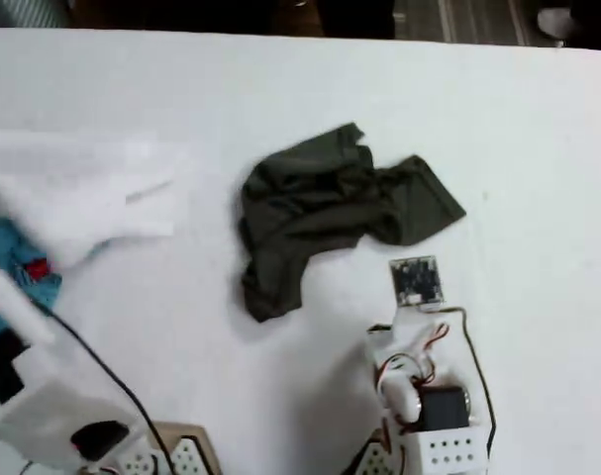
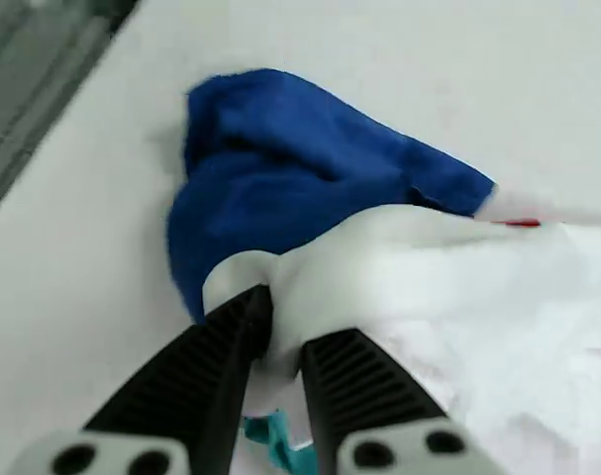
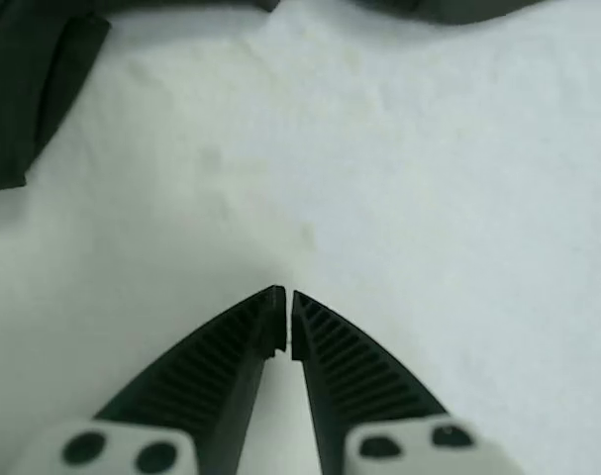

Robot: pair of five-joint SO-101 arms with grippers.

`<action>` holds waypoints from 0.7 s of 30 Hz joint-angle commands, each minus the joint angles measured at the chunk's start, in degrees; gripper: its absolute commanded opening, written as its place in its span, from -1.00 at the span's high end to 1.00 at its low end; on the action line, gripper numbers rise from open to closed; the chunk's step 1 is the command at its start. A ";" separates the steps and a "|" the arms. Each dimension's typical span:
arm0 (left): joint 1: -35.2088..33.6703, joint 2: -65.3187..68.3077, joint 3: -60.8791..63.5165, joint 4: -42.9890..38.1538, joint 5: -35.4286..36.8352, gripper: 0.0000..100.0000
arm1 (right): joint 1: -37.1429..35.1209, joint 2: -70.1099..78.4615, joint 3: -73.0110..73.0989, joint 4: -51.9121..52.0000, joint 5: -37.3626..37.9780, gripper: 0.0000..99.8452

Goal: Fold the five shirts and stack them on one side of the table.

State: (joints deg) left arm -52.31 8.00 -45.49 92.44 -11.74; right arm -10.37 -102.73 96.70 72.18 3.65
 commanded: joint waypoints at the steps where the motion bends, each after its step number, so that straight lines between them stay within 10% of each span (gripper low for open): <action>1: -6.68 -3.08 -2.07 -7.38 -0.26 0.95 | -2.59 -0.66 0.26 0.13 0.35 0.96; 10: -13.01 1.05 -2.15 -20.48 -0.26 0.95 | -2.68 -0.66 0.26 -10.33 0.62 0.96; 21: -15.56 10.81 -2.59 -26.64 -4.22 0.81 | 6.11 -0.66 -0.35 -20.09 28.31 0.96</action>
State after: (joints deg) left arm -67.87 19.08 -45.49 65.36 -12.62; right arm -6.33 -102.73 96.70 55.12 29.23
